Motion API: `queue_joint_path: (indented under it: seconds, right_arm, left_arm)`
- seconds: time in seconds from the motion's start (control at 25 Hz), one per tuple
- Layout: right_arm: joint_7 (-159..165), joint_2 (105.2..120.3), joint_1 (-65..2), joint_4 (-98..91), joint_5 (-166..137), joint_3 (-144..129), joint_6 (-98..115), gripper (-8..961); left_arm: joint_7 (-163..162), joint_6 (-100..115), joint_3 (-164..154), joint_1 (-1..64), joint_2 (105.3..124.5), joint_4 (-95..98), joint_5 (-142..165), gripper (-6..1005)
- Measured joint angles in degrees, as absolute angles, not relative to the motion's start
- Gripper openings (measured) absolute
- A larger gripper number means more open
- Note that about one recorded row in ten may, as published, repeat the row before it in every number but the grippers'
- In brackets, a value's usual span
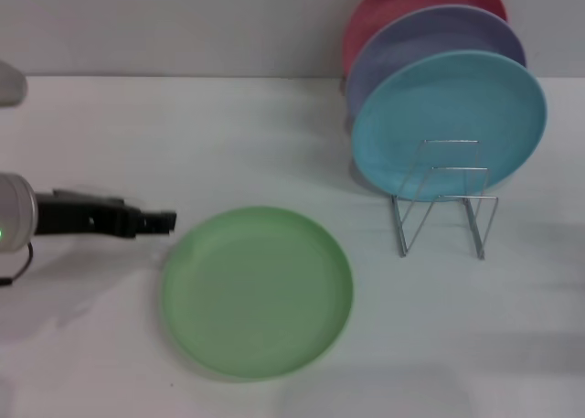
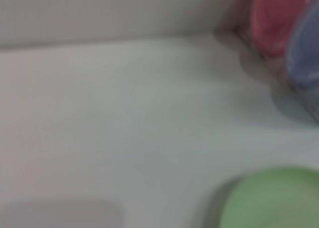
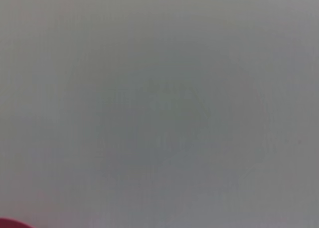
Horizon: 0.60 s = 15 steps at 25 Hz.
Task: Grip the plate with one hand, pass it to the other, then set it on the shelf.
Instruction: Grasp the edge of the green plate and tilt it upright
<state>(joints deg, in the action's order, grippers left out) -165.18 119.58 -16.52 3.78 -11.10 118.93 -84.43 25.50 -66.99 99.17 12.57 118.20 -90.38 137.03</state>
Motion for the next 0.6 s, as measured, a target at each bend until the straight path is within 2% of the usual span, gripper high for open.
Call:
queue_joint_path:
  seconds: [0.6]
  right_arm:
    - [-165.2, 119.53, -16.8, 3.8, -11.2, 118.7, -84.5, 826]
  left_arm:
    - [25.4, -72.4, 97.7, 15.9, 118.19, -80.1, 137.7, 679]
